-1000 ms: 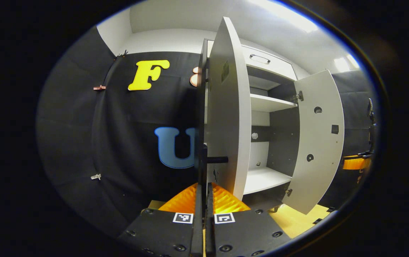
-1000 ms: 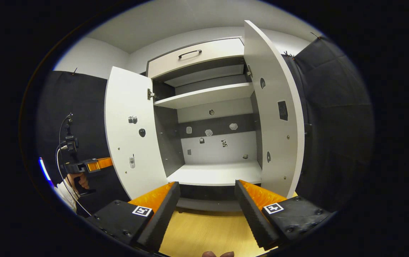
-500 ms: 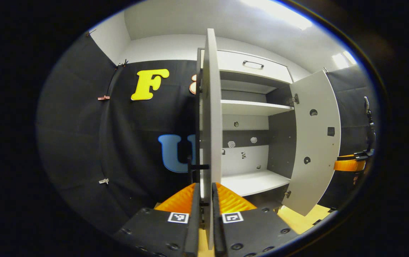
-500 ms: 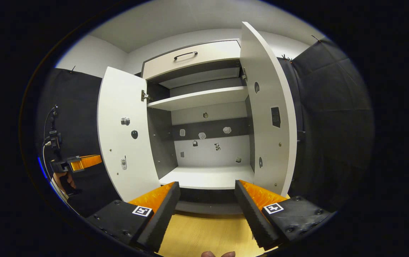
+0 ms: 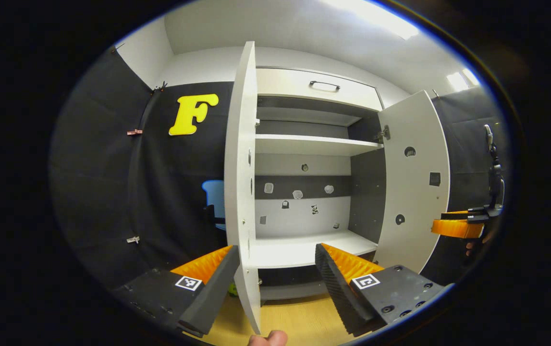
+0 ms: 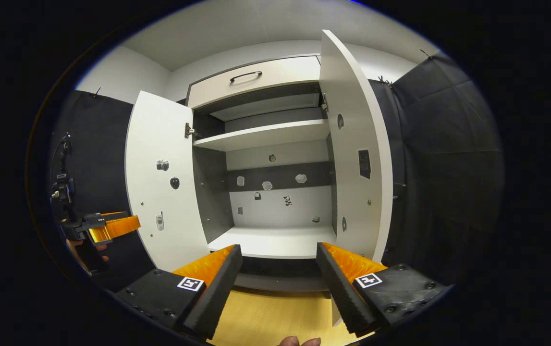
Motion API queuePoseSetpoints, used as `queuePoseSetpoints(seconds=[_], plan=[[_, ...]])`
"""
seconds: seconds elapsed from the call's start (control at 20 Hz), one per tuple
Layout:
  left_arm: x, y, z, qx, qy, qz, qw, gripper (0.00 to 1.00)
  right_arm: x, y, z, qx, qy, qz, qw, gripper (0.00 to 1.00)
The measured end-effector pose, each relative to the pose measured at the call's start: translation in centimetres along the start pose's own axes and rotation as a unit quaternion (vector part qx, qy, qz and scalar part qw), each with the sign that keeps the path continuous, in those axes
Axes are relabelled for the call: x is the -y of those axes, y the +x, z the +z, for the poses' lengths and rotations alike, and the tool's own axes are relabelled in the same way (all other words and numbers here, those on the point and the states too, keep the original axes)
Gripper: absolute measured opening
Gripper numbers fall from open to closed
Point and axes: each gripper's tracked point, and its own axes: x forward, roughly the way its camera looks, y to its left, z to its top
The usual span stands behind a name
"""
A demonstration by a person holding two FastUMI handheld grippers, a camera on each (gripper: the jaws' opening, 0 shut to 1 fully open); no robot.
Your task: Open the right door of the double-door shoe cabinet with the right hand, and open the left door with the left hand.
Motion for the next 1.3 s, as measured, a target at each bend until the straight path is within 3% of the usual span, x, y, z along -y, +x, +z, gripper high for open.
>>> queuePoseSetpoints(seconds=[0.9,1.3], plan=[[5.0,0.0,-0.5,0.0,0.004,-0.003,1.0,0.98,-0.3,0.1,0.4,0.012,-0.001,-0.052,0.999,0.98],[4.8,0.0,-0.7,-0.005,0.003,0.01,1.0,0.98,-0.2,-0.2,0.6,0.017,-0.003,-0.058,0.998,0.98]])
